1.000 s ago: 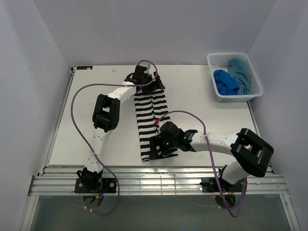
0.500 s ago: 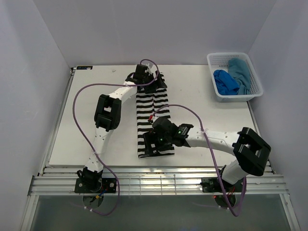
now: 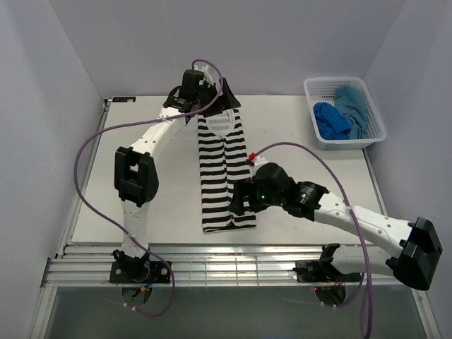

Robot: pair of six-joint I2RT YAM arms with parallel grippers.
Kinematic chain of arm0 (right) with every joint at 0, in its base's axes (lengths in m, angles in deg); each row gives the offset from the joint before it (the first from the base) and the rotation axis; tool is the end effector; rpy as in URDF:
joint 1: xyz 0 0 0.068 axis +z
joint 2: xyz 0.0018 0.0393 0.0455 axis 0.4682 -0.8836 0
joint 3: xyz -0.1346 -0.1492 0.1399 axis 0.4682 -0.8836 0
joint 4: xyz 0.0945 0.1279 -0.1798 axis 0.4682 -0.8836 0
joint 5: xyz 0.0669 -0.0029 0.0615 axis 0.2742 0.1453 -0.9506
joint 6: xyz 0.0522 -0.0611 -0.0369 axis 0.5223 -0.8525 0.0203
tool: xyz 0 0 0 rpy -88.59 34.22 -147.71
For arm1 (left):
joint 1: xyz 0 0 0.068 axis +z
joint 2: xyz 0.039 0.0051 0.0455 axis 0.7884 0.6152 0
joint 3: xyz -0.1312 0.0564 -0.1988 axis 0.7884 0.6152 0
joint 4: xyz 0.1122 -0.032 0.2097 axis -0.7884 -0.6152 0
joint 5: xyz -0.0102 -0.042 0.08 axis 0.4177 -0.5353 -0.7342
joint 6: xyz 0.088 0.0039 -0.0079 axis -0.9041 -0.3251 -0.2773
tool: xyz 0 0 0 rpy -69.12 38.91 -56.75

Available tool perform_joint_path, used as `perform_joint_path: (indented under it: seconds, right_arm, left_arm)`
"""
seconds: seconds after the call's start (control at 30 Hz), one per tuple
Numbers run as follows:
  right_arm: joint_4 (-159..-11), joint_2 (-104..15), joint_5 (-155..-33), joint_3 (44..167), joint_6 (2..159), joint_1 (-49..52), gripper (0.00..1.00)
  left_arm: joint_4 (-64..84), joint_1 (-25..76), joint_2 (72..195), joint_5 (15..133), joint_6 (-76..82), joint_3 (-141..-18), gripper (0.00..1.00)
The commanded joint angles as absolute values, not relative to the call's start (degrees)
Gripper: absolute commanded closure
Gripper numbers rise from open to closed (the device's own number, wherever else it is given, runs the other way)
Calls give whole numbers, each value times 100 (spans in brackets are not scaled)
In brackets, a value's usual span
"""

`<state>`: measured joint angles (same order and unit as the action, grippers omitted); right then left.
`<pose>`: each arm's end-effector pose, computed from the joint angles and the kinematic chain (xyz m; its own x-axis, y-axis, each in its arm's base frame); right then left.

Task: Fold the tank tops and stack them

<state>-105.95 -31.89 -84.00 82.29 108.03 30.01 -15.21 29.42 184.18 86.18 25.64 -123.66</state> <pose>0.1537 0.2395 0.2351 -0.7340 -0.1131 -0.6697 -0.5049 0.7504 0.4266 0.4624 -0.2221 0.2434 -0.7710 -0.2565 -0.5829 0.2321 0.7392 -0.6322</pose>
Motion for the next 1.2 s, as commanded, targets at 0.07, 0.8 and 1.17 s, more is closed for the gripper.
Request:
perform_joint_path:
  seconds: [0.07,0.8,1.17]
  right_arm:
    - [-10994,-2334,-9114,7477,10758,2061,10]
    - [-9509,-2877,-10602,5947,10748,1348,10]
    - [-9307,-3457,-9802,5911,10941,1348,12]
  left_arm:
    - [-1897,2761,16050,7979,2228,-10640,2]
    - [-2047,1583,11476,7653,4935,-3490,2]
    - [-1414,1389,12751,7723,4864,-3517,25]
